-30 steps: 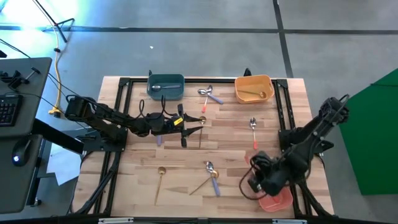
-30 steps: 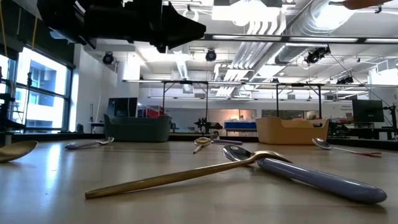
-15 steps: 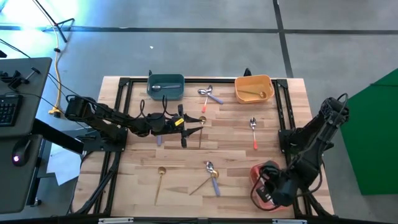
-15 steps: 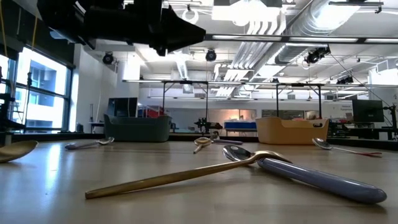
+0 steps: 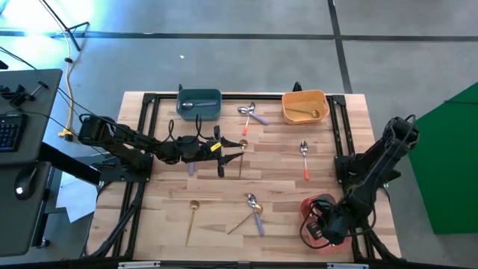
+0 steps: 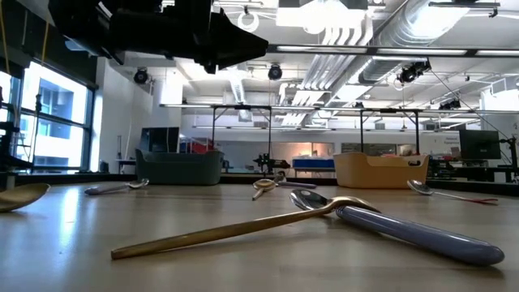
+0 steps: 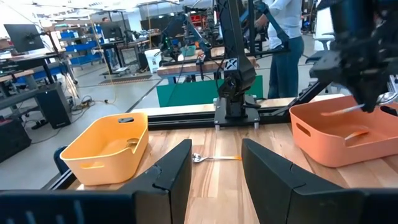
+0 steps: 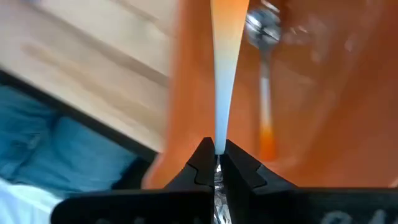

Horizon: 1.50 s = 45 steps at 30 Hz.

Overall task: Sort silverware by color (type)
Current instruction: Put the bottom left orange spoon into the orange bin, then put the bottom right gold spoon into the yellow bin

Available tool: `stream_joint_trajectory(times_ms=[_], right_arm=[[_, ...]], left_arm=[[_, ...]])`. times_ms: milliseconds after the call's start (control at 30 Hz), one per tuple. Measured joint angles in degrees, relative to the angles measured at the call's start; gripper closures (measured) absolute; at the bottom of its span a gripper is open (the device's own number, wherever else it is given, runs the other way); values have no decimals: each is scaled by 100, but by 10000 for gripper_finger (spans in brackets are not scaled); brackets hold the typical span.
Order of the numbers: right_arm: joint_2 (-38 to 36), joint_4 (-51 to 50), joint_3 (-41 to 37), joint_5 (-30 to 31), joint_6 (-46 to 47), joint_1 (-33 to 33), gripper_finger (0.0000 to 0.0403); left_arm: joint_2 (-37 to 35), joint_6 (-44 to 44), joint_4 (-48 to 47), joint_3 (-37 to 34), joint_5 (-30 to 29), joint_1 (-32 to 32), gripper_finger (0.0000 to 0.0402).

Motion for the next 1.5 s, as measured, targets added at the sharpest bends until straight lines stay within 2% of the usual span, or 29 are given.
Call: stream_joint_trajectory(times_ms=[133, 367, 833, 933, 1133, 1233, 1400, 1500], right_arm=[[-7, 370, -361, -296, 54, 7, 402], [-9, 987, -902, -380, 8, -11, 402], [-13, 747, -944, -352, -371, -11, 393], [-13, 721, -944, -293, -446, -11, 374], [-13, 672, -944, -293, -466, -30, 312], [-13, 554, -901, -491, -716, -97, 296], [-11, 101, -361, -729, -1639, -190, 320], [-13, -599, 161, -335, -2227, -190, 358]], left_arm=[[0, 0, 0, 2, 0, 0, 273], [0, -46, -9, 2, 0, 0, 273], [0, -44, -79, 2, 0, 0, 273], [0, -44, -79, 2, 0, -2, 273], [-2, -44, -83, 2, 0, 0, 273], [0, -50, -89, 2, -2, 0, 273], [-1, -153, -110, 2, 0, -4, 273], [0, -155, -133, 2, 0, -9, 273]])
